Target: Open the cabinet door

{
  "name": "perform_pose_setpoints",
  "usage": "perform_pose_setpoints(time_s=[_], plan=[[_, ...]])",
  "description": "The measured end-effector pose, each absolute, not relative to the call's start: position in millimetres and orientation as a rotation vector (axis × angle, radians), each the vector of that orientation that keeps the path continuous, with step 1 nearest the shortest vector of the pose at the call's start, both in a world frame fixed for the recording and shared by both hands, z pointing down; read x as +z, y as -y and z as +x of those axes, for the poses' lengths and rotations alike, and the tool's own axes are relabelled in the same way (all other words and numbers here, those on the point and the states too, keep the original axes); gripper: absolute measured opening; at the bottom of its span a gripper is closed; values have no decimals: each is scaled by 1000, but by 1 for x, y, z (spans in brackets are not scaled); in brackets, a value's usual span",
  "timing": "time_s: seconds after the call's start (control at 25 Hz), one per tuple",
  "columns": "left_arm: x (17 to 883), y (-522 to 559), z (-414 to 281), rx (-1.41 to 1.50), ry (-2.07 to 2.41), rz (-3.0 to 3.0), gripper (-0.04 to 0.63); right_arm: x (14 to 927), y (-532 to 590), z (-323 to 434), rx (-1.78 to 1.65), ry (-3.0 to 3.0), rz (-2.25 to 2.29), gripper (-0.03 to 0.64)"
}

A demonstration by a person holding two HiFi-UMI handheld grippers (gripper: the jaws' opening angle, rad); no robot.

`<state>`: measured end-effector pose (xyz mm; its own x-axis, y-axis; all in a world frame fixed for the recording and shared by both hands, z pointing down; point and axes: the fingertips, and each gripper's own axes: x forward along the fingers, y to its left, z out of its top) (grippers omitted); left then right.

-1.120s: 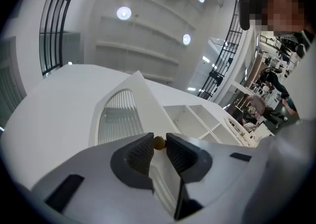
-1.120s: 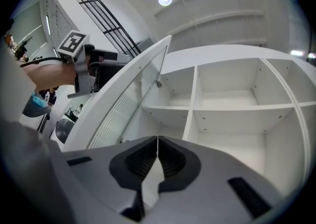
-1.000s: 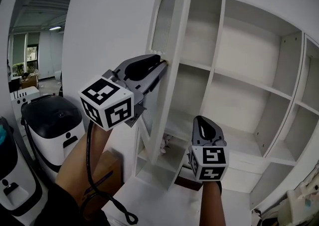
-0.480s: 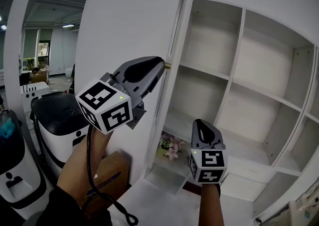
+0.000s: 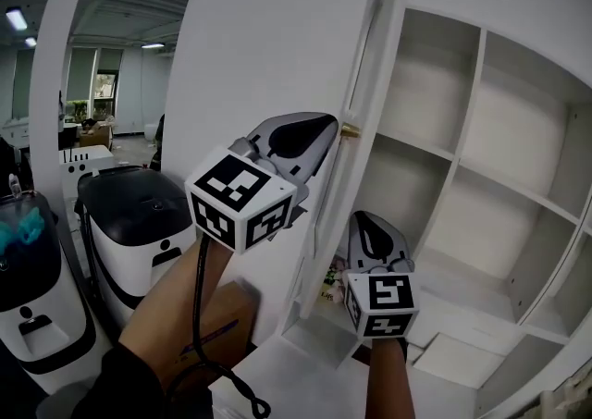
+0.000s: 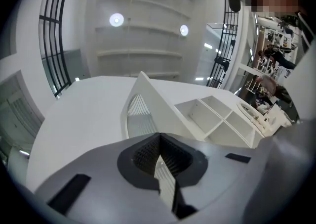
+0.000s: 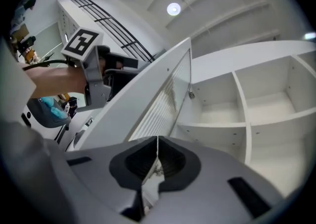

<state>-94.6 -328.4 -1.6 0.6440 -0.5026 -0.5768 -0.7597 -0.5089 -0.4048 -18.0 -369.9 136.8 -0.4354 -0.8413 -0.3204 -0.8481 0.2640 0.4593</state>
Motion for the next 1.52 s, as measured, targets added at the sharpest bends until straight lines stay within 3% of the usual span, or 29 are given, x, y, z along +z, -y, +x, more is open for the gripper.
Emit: perform_pose_setpoints(time_s=[0.68, 1.0, 1.52], plan=[[15, 251, -114, 675, -1067, -2159, 8, 146, 353, 46, 766, -2390, -1781, 21], [31, 222, -37, 644, -981, -2238, 8, 144, 328, 100, 741, -2296, -1878, 21], [135, 305, 103, 503, -997, -2610, 8, 156, 256, 239, 660, -2075, -2201, 21]])
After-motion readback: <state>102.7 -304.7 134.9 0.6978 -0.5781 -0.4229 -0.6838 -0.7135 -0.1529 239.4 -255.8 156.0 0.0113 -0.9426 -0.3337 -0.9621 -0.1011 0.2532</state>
